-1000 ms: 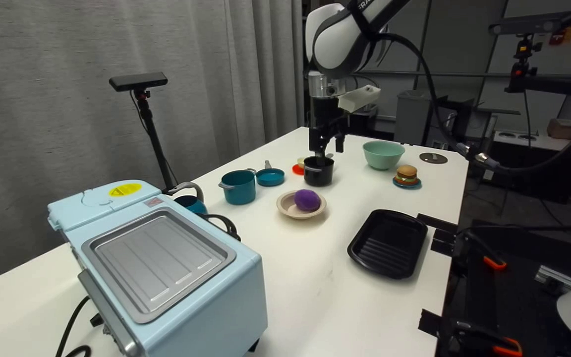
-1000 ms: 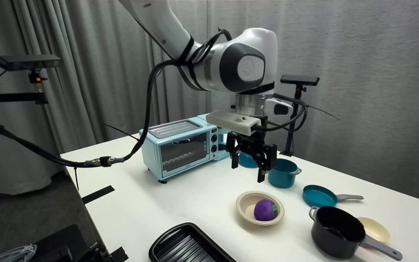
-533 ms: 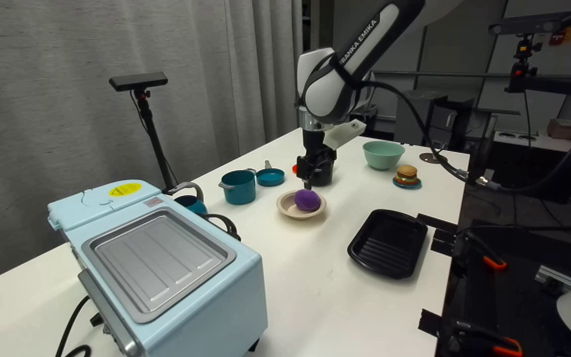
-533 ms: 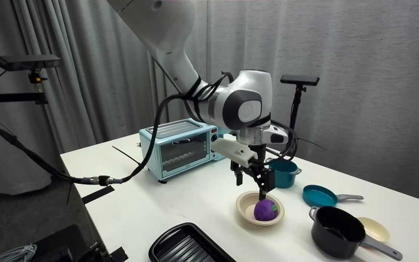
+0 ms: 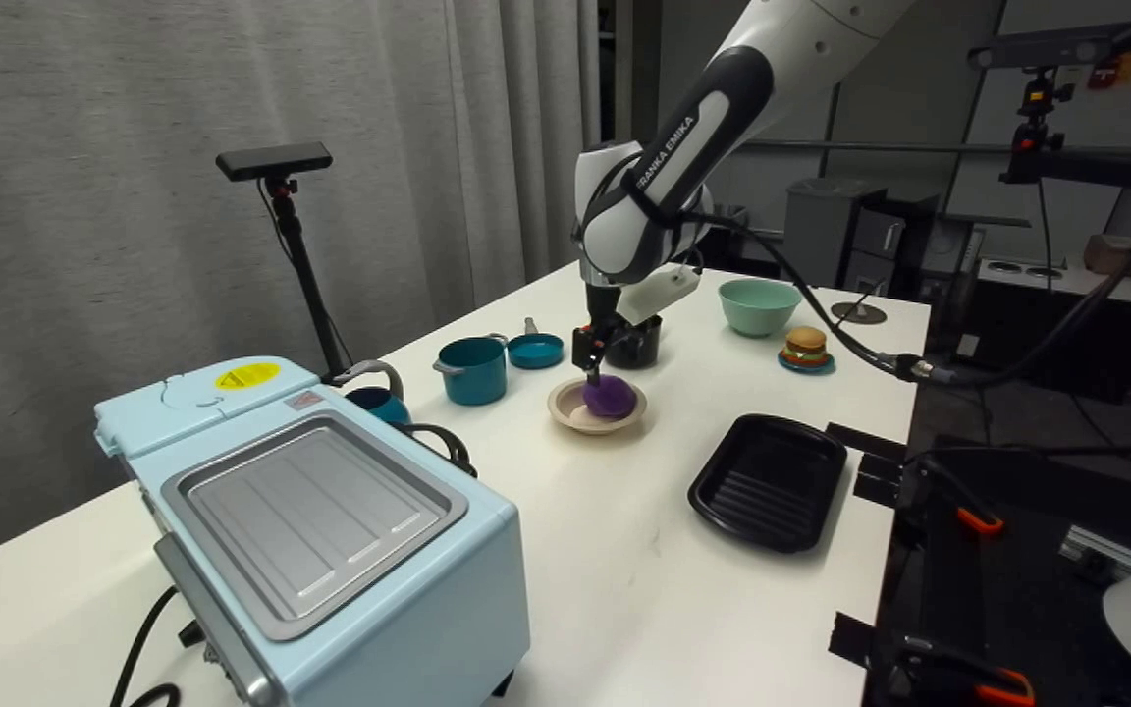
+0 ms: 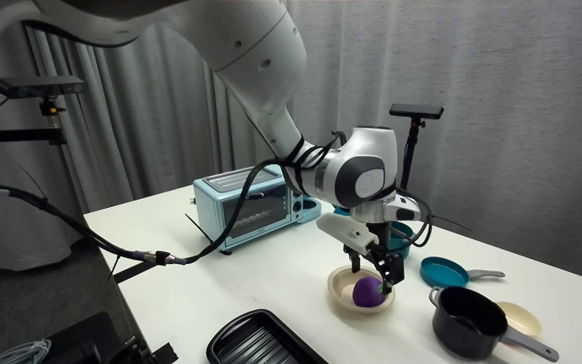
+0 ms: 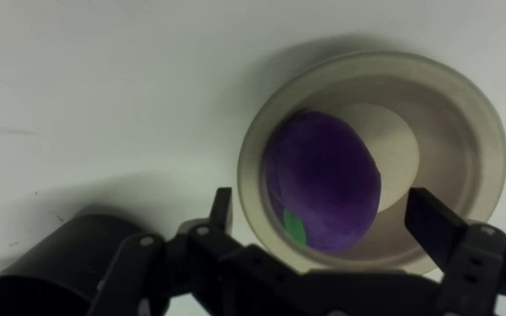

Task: Pick the purple object in the bowl and put it on the table

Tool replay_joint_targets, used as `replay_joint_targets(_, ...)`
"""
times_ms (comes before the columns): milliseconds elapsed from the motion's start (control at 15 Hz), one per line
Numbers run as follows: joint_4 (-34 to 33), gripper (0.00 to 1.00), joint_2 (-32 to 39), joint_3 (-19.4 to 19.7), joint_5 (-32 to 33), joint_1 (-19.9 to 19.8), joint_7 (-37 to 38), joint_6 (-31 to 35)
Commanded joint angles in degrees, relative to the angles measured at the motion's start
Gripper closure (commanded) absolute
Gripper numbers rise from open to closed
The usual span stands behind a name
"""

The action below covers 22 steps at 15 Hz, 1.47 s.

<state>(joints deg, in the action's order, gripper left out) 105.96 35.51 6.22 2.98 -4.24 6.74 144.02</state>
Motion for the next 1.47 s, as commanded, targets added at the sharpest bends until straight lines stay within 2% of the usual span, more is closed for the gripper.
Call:
replay_joint_targets(0, -7.43, 0.00, 5.99, 0.26, -1.09, -0.42, 0.49, -1.41)
replay_joint_targets(533, -12.67, 0.00, 9.58, -0.43, -0.93, -0.16, -0.33, -3.30)
replay_joint_targets(600, -13.11, 0.07, 9.73, -0.34, -0.97, -0.16, -0.16, -3.90)
replay_joint_targets(667, -13.48, 0.28, 9.80, -0.31, -1.05, -0.16, 0.00, -4.87)
replay_joint_targets(800, -13.64, 0.33, 9.46, -0.38, -1.14, -0.24, -0.04, -7.26)
replay_joint_targets(1067, -15.12, 0.65, 9.65, 0.12, -0.43, 0.18, 0.44, -10.83)
replay_joint_targets(1400, -15.94, 0.98, 7.67, 0.24, -0.45, -0.18, 0.18, -11.73)
